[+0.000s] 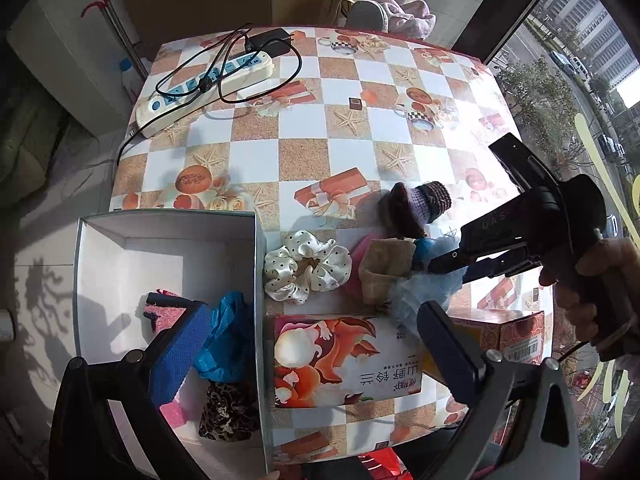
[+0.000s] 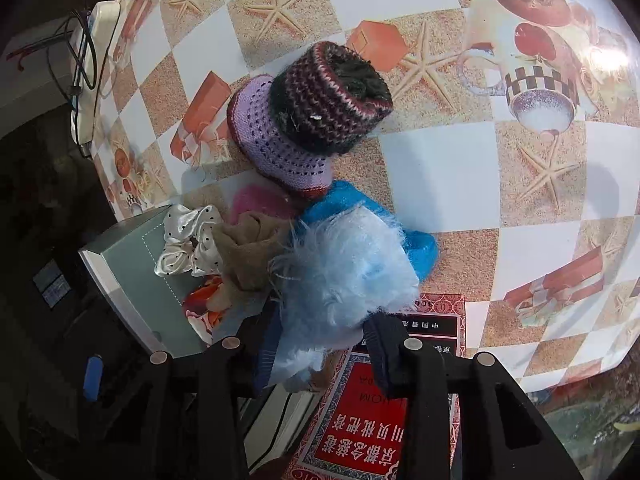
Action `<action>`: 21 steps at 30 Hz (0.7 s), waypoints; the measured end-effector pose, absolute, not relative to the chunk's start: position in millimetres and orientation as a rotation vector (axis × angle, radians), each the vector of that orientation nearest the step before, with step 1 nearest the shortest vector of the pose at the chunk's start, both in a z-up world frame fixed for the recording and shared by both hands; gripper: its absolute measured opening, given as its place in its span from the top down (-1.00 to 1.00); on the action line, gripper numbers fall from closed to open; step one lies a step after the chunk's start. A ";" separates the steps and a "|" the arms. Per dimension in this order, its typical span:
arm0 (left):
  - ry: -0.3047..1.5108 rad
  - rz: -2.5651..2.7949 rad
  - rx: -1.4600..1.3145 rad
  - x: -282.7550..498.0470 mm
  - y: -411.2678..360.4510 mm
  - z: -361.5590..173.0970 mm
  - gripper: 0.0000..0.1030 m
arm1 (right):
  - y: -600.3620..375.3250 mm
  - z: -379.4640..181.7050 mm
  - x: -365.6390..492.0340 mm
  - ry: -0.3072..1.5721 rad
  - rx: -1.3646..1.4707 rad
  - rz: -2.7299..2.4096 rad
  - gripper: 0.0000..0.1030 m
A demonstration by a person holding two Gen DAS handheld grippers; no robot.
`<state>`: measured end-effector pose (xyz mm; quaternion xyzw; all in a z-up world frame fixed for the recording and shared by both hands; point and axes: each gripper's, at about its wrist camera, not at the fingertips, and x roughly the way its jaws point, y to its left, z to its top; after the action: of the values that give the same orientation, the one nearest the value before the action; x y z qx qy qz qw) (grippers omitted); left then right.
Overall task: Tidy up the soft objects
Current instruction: 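Move the left tool to the purple crochet hat while the right tool reaches the fluffy blue cloth, then grasp the purple crochet hat with the left tool while the right tool grasps the fluffy blue cloth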
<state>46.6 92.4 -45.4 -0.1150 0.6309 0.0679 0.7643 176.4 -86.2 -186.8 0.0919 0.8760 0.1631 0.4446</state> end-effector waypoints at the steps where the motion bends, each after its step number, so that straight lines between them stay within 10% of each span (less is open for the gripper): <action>1: 1.380 0.132 -0.234 56.2 86.7 -48.3 -1.00 | -92.4 -184.3 179.1 2.162 0.252 0.413 0.21; 16: 1.636 -0.098 -0.036 197.1 -18.9 -156.4 -1.00 | -250.7 -160.4 214.8 1.852 0.207 0.124 0.42; 21: 1.699 -0.071 0.006 209.6 -31.0 -187.3 -1.00 | -292.5 -164.2 205.7 1.849 0.329 0.047 -0.51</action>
<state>209.6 -31.0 -187.3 0.0025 0.7508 -0.0315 0.6597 205.7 -292.5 -164.2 0.1415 0.7945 0.0202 0.5903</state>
